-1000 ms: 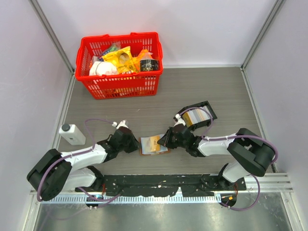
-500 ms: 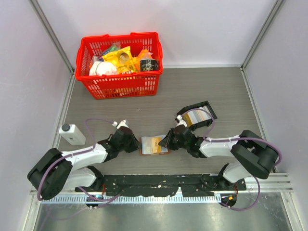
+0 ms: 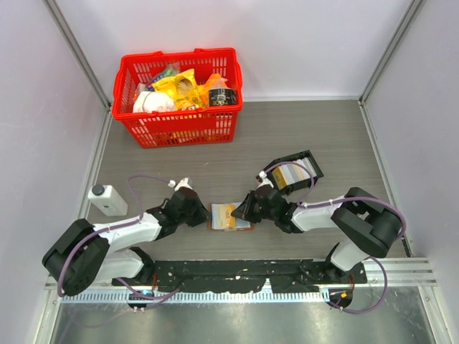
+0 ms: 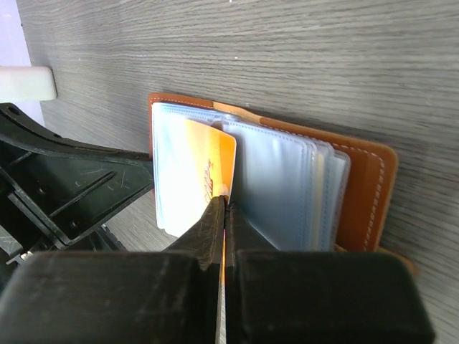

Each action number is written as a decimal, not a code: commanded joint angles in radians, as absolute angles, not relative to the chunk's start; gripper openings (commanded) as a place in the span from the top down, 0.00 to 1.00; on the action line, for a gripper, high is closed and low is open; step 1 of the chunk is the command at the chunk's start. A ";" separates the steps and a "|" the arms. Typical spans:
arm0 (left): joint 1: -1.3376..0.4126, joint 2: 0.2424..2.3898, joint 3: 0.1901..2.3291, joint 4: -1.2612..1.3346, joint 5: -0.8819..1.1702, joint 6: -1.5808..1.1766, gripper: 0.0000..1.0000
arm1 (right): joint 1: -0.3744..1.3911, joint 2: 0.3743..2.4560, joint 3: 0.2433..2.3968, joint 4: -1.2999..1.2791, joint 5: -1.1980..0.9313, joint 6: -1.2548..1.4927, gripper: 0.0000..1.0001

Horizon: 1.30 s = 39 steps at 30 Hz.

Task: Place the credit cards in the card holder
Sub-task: Insert the credit card into the card holder.

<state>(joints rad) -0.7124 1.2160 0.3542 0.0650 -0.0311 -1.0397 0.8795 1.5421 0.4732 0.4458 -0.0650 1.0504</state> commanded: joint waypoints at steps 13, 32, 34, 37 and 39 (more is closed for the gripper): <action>-0.713 1.207 0.318 -0.048 -0.074 -1.014 1.00 | 0.897 1.456 0.518 0.253 -0.003 0.999 0.73; -0.713 1.232 0.328 -0.018 -0.055 -1.009 1.00 | 0.905 1.646 0.682 0.334 -0.172 0.925 0.74; -0.713 1.236 0.331 -0.018 -0.054 -1.006 1.00 | 0.916 1.663 0.699 0.341 -0.182 0.925 0.75; -0.713 1.244 0.336 -0.020 -0.052 -1.005 1.00 | 0.926 1.672 0.706 0.360 -0.190 0.923 0.75; -0.713 1.243 0.336 -0.023 -0.052 -1.005 1.00 | 0.931 1.664 0.706 0.354 -0.184 0.930 0.75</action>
